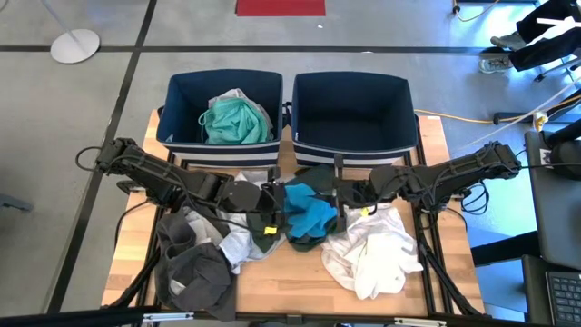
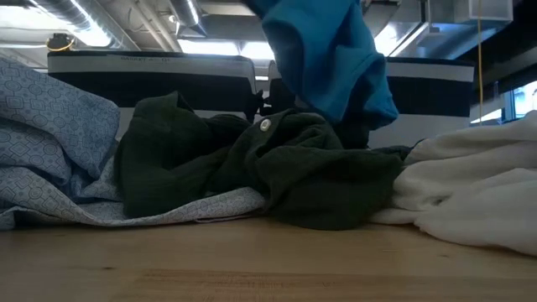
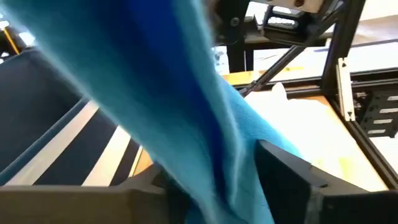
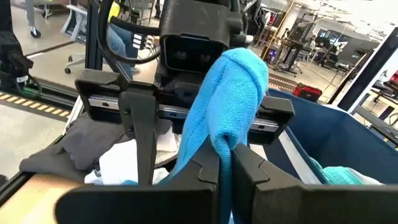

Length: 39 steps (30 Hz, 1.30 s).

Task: Sort clothes
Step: Put the blue shorts into the left laundry bin

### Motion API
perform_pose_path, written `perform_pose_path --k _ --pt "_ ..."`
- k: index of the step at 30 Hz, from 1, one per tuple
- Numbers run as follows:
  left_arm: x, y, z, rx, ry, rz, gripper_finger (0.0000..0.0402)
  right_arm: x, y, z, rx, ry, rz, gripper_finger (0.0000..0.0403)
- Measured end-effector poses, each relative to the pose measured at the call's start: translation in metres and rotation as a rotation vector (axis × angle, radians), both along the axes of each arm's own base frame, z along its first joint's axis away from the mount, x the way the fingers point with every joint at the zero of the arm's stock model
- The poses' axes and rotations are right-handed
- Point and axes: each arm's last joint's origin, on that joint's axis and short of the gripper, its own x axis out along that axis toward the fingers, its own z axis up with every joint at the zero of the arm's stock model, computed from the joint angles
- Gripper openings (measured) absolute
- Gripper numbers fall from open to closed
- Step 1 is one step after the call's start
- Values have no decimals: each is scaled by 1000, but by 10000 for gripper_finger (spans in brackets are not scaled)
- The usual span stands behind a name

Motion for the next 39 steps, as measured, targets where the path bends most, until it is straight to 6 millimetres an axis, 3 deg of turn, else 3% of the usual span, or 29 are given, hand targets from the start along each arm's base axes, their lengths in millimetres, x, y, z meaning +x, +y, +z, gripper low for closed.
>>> perform_pose_path --k 8,10,16,23,30,39 --pt "0 0 0 32 9 -10 22 0 0 1 38 -11 -2 17" --pt "0 0 -1 33 9 -11 8 0 0 1 38 -10 -3 29" --pt "0 0 -1 35 14 -12 8 -4 0 4 37 -12 -18 114" --pt "-9 5 4 75 29 73 7 -42 -3 22 -14 3 -153 197" --pt "-31 17 30 141 -41 220 5 -86 -7 29 5 82 -309 217" --pt "-67 55 80 251 -216 428 4 -102 -12 2 83 336 -368 214"
